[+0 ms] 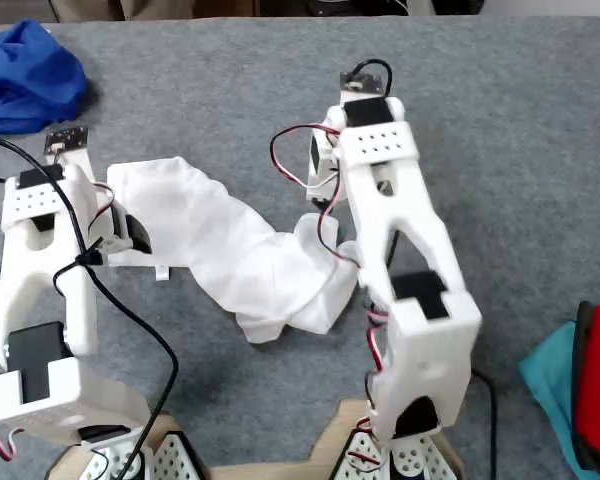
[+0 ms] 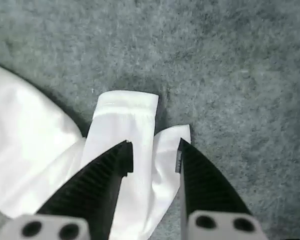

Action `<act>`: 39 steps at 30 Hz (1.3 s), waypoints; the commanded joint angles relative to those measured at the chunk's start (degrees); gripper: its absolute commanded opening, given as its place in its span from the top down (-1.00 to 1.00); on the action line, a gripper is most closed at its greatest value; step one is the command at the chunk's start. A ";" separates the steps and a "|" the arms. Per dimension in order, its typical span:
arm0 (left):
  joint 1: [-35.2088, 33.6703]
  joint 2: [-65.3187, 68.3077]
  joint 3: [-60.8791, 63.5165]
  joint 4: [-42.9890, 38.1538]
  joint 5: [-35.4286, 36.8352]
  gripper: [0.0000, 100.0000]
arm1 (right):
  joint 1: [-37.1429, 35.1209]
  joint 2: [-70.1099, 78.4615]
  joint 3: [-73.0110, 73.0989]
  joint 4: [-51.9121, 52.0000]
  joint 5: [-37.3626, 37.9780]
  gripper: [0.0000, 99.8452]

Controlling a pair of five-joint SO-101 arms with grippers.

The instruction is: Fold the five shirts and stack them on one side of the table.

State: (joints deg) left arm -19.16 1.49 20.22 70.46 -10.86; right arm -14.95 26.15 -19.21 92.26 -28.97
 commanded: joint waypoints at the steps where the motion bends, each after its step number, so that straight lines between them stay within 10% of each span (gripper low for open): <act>1: 0.00 -2.07 1.23 -1.67 -0.62 0.45 | -0.92 6.11 -6.73 2.11 -1.93 0.67; 20: -0.09 -2.07 1.41 -2.73 -0.62 0.45 | -1.10 31.60 -30.11 8.97 -2.64 0.69; 26: -0.09 -2.07 1.49 -2.73 -0.62 0.45 | -1.01 32.84 -31.16 8.97 -2.29 0.99; 39: -0.26 -2.15 1.23 -2.37 -0.70 0.45 | -0.66 25.54 -32.13 10.02 -2.46 0.99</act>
State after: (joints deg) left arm -19.16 1.49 22.07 68.18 -11.21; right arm -14.59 57.89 -49.45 101.49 -30.99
